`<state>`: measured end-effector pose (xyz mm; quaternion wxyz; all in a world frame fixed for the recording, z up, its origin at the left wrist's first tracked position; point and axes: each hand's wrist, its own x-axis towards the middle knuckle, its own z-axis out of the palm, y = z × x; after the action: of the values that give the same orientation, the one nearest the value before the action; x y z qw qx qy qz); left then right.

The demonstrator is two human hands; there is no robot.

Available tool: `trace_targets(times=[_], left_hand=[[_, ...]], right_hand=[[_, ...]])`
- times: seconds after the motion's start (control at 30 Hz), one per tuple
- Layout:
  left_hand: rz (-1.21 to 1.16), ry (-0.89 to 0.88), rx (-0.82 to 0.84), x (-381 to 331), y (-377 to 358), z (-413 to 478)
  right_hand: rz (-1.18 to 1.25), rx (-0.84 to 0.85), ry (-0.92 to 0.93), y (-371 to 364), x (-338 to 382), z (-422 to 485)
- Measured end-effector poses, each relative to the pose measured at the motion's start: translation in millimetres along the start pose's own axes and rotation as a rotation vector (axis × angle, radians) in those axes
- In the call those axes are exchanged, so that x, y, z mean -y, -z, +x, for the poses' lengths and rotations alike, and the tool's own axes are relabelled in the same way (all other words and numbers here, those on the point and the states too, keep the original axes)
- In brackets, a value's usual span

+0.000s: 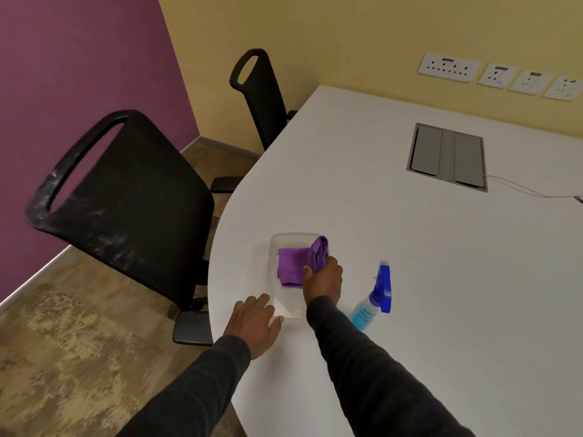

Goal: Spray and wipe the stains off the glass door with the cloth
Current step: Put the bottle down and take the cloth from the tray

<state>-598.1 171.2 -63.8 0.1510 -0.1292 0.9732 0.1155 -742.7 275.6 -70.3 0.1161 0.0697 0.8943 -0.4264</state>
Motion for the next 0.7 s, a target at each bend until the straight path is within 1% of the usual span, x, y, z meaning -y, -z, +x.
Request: trace_targets(times=[0.13, 0.4, 0.47, 0.57, 0.63, 0.7], left_hand=[[-0.048, 0.021, 0.027, 1.3, -2.4, -3.0], [-0.104, 0.046, 0.043, -0.4, -0.8, -5.8], [-0.14, 0.043, 0.031, -0.8, 3.6, -5.9], [-0.21, 0.043, -0.031, 1.4, 13.9, -4.7], [-0.265, 0.067, -0.086, 3.8, 24.9, -4.0], [-0.327, 0.095, -0.164, 6.0, 39.3, -3.4]], right_hand=[[-0.069, 0.023, -0.018, -12.2, 3.8, 10.1], [-0.081, 0.066, -0.096, -12.1, 15.6, 18.6], [-0.003, 0.085, -0.099, -5.7, 24.5, 17.6], [0.143, 0.11, -0.102, 8.7, 44.1, 14.4], [0.311, 0.128, -0.127, 20.7, 59.0, 8.4], [0.533, 0.193, -0.17, 37.3, 77.7, -6.3]])
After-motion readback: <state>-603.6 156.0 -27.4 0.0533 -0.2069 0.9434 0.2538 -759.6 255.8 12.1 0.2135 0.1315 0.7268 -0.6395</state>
